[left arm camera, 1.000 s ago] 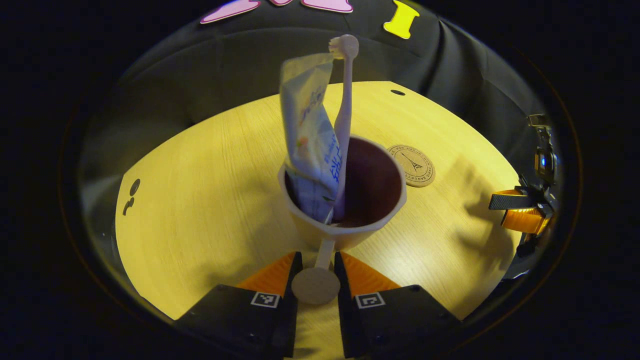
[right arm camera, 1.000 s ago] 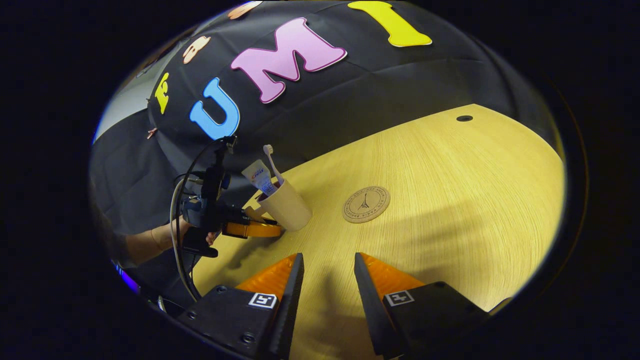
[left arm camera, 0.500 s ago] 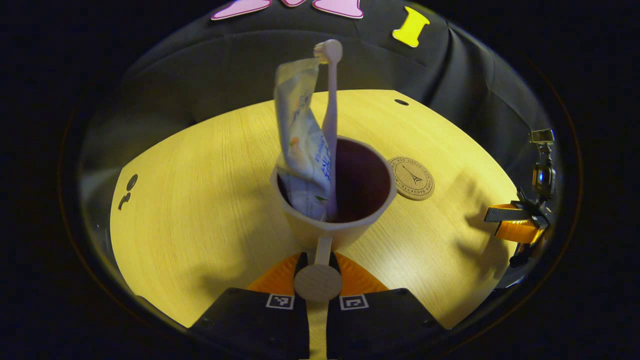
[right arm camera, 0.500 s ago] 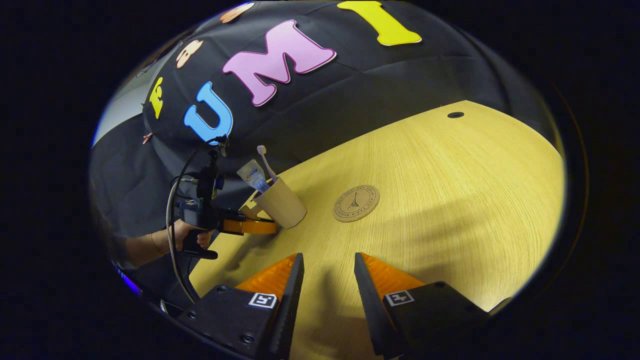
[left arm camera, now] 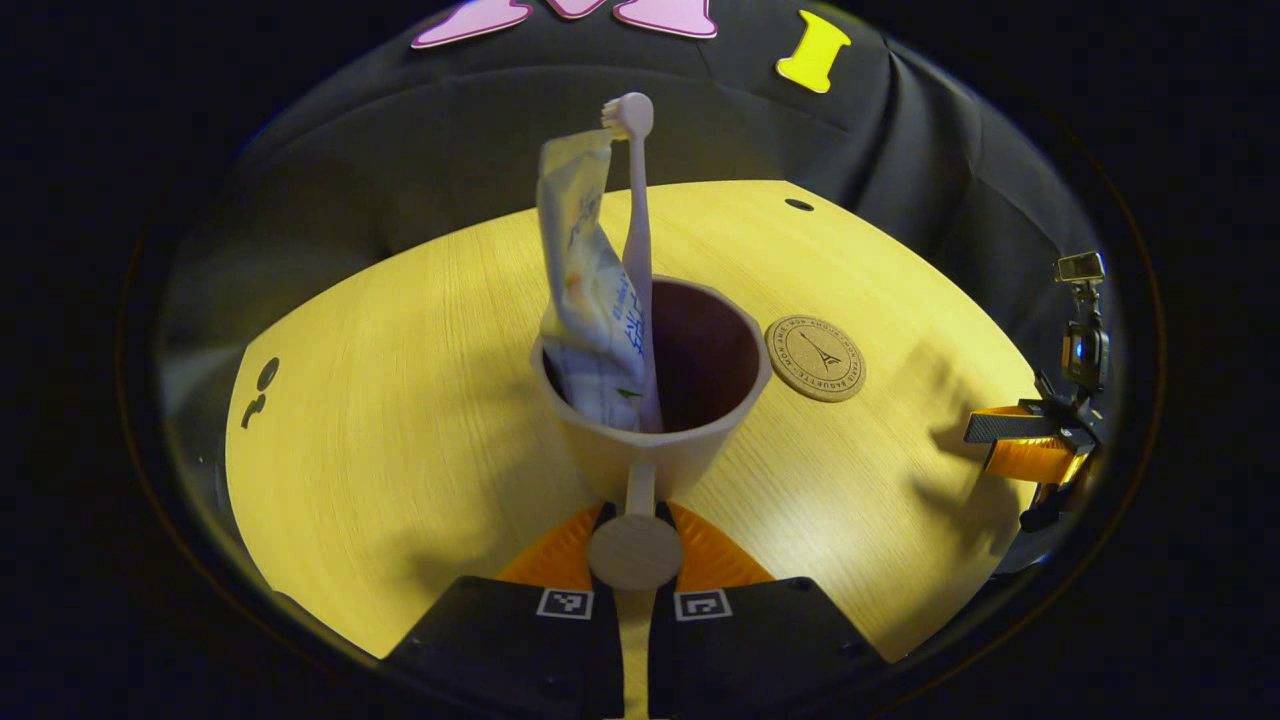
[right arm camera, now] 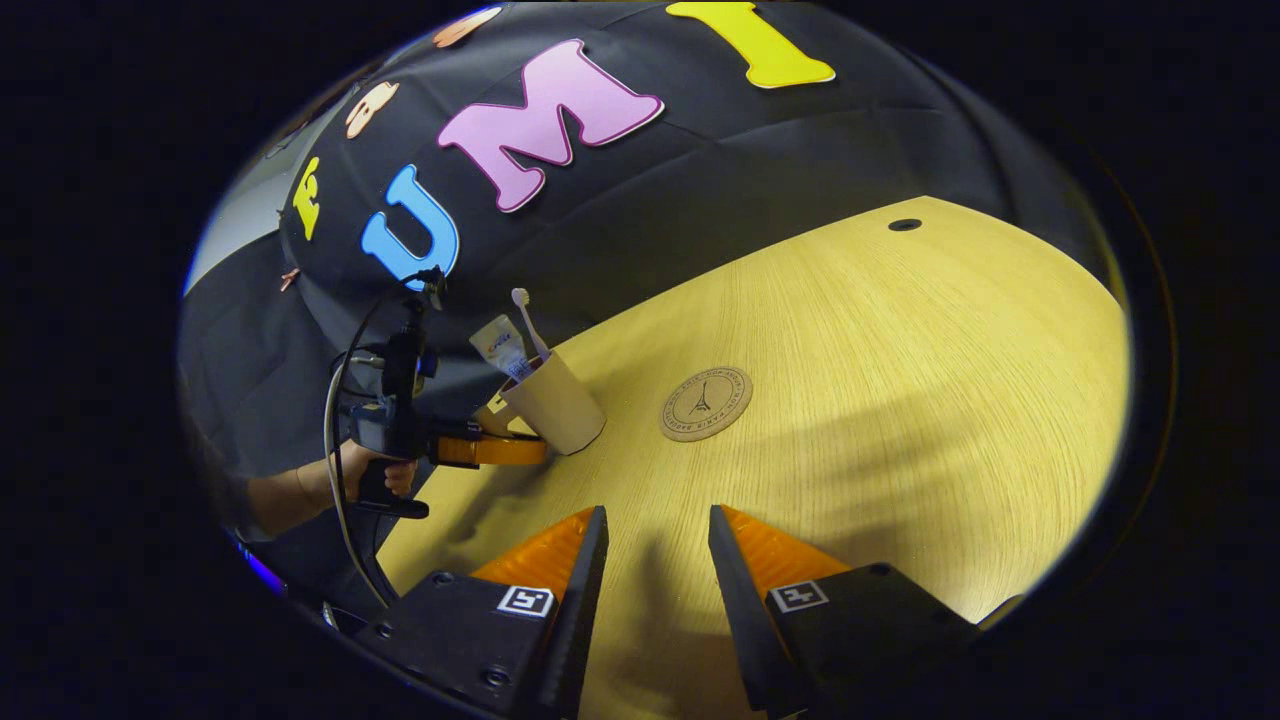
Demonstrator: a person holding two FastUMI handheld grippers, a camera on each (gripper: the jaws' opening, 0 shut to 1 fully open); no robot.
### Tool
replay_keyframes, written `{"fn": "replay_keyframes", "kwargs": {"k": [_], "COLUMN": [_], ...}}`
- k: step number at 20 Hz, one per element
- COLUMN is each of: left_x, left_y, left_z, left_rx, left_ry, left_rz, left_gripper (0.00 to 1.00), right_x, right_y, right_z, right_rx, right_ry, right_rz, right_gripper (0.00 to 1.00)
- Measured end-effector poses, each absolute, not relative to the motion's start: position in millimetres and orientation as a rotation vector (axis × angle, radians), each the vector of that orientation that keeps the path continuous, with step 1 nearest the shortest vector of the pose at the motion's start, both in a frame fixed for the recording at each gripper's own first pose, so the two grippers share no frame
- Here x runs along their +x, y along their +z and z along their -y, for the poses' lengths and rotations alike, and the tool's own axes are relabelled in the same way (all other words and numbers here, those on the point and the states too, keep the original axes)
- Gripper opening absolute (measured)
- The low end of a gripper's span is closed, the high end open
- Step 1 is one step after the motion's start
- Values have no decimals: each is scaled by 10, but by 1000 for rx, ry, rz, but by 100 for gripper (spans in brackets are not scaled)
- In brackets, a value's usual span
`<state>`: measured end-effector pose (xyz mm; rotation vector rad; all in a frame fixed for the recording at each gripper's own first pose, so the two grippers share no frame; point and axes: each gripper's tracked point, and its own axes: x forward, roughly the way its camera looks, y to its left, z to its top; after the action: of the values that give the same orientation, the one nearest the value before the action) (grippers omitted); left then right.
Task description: Put the toothbrush and toothpaste on the desktop into the cup, then pick up the cup and place it on the coaster on the desktop.
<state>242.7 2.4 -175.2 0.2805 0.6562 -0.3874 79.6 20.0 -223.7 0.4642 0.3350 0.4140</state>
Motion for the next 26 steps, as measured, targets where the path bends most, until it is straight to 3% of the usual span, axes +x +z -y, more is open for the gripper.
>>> {"fn": "replay_keyframes", "kwargs": {"k": [6,8,11,13,15,19,22,26], "left_x": [2377,2339,2277,2291,2320,2337,2353,2368], "left_y": [-1845,-1848,-1782,-1723,-1676,-1661,-1657,-1620], "left_z": [-60,-71,-23,-39,-57,-18,-35,-17], "left_rx": [291,278,235,230,236,215,221,172], "left_ry": [-379,-374,-393,-387,-371,-368,-363,-377], "left_rz": [-738,-770,-807,-811,-815,-831,-820,-766], "left_gripper": [22,30,28,48,52,49,26,23], "right_x": [795,798,805,801,808,795,792,787], "right_y": [-2223,-2222,-2226,-2246,-2260,-2287,-2284,-2310], "right_z": [-167,-148,-115,-103,-99,-108,-93,-88], "right_rx": [463,465,472,480,487,486,490,485], "right_ry": [409,406,399,395,392,394,392,390], "right_rz": [-329,-327,-325,-327,-330,-336,-334,-338], "right_gripper": [63,63,63,63,63,63,63,63]}}
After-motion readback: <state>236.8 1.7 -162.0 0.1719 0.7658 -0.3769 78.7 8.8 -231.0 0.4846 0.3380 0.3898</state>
